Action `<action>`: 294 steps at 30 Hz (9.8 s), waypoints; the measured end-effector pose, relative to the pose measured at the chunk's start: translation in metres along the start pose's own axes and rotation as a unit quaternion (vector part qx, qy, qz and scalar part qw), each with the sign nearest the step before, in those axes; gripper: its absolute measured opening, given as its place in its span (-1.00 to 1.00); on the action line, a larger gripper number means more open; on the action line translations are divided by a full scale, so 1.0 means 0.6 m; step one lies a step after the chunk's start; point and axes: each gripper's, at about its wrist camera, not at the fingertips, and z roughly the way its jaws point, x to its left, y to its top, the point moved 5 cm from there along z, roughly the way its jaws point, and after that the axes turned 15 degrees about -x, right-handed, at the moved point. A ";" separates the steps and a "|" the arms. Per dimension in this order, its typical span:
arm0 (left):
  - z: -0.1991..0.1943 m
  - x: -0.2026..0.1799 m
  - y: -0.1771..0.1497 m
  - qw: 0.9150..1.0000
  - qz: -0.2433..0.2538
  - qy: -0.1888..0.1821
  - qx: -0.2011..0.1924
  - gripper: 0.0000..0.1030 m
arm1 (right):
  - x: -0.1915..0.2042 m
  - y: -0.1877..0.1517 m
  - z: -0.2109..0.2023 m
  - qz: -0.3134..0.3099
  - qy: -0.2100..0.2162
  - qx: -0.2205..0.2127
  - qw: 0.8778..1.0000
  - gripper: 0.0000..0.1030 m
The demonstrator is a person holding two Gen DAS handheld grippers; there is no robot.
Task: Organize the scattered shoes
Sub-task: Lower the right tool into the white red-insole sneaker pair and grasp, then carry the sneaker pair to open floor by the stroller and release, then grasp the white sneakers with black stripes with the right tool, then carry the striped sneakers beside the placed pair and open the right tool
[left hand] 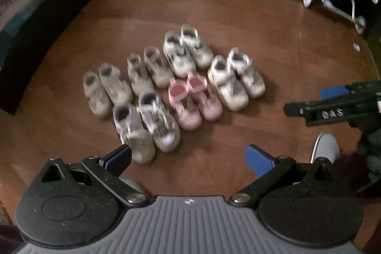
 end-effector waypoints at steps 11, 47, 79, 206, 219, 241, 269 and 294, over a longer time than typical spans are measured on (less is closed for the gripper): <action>0.108 -0.013 0.037 0.996 0.088 -0.022 -0.010 0.99 | -0.077 0.067 0.177 -0.004 -0.051 0.029 0.998 0.99; 0.121 0.047 0.052 0.999 0.002 -0.028 -0.027 0.99 | -0.046 0.103 0.516 -0.123 -0.007 0.096 0.988 -0.21; 0.106 0.000 0.101 0.997 0.018 -0.048 -0.052 0.99 | -0.047 0.091 0.432 -0.077 -0.019 0.028 0.996 -0.66; 0.140 0.156 0.078 0.995 -0.025 0.052 -0.082 0.99 | 0.078 0.265 0.576 -0.168 0.024 0.038 0.985 0.17; 0.144 0.177 0.077 0.994 -0.043 0.078 -0.064 0.99 | 0.106 0.260 0.627 -0.208 0.004 0.047 0.977 0.15; 0.154 0.148 0.098 0.995 -0.047 0.068 -0.056 0.99 | 0.091 0.241 0.507 -0.165 0.017 -0.002 0.986 -0.73; 0.187 -0.062 0.152 0.995 0.068 0.008 -0.066 0.99 | -0.515 0.069 0.178 -0.006 -0.195 0.017 0.981 -0.73; 0.289 -0.114 0.103 0.997 0.064 -0.017 0.050 0.99 | -0.763 0.107 0.342 0.022 -0.207 0.033 0.978 -0.73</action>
